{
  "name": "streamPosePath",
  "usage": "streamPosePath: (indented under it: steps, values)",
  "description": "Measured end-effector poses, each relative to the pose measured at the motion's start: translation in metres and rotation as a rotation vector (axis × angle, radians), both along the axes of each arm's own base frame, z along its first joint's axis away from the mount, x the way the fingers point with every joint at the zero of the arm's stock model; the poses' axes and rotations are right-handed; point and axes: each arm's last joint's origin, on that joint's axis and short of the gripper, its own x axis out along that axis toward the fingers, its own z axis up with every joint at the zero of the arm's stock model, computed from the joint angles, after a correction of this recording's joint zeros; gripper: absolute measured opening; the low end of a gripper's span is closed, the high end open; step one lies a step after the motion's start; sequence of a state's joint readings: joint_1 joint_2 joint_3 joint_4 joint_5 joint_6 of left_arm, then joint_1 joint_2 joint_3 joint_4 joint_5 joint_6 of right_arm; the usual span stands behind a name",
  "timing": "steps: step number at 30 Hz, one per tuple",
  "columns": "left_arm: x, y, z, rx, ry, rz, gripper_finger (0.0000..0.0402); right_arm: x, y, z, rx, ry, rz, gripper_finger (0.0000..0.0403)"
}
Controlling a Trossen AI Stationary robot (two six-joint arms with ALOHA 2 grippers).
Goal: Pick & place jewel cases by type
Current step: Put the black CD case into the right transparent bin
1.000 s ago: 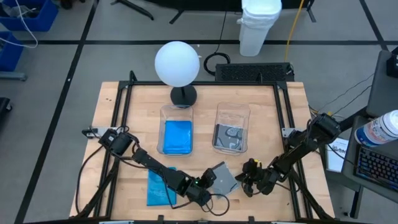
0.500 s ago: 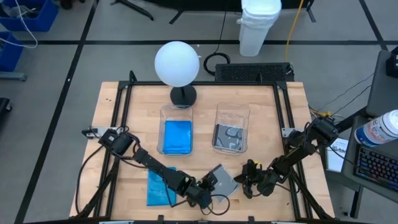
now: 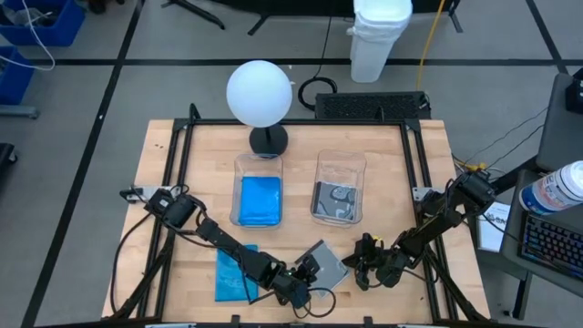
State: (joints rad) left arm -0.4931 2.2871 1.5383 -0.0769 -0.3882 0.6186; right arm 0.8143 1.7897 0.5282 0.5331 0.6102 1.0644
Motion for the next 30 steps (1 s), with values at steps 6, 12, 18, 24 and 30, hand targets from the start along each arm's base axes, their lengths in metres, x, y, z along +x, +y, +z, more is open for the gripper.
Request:
streamPosePath:
  steps: [6, 12, 18, 24, 30]
  values:
    - [0.001, 0.000, 0.000, 0.049, -0.011, -0.010, 0.0157, 0.000, 0.000, 0.000, 0.001, -0.002, 0.000, 0.0000]
    - [-0.001, 0.001, 0.000, 0.093, 0.001, -0.033, 0.0125, -0.002, 0.002, 0.000, -0.010, -0.008, 0.009, 0.0000]
    - [-0.003, 0.001, -0.002, 0.125, 0.023, -0.043, 0.0046, -0.003, 0.003, 0.000, -0.022, -0.016, 0.006, 0.0000]
    - [-0.005, -0.005, 0.000, 0.202, 0.018, -0.062, 0.0016, -0.004, 0.003, 0.000, -0.031, -0.024, 0.002, 0.0000]
    - [-0.004, -0.007, 0.010, 0.257, 0.084, -0.016, 0.0043, -0.005, 0.005, 0.000, -0.034, -0.026, 0.007, 0.0000]
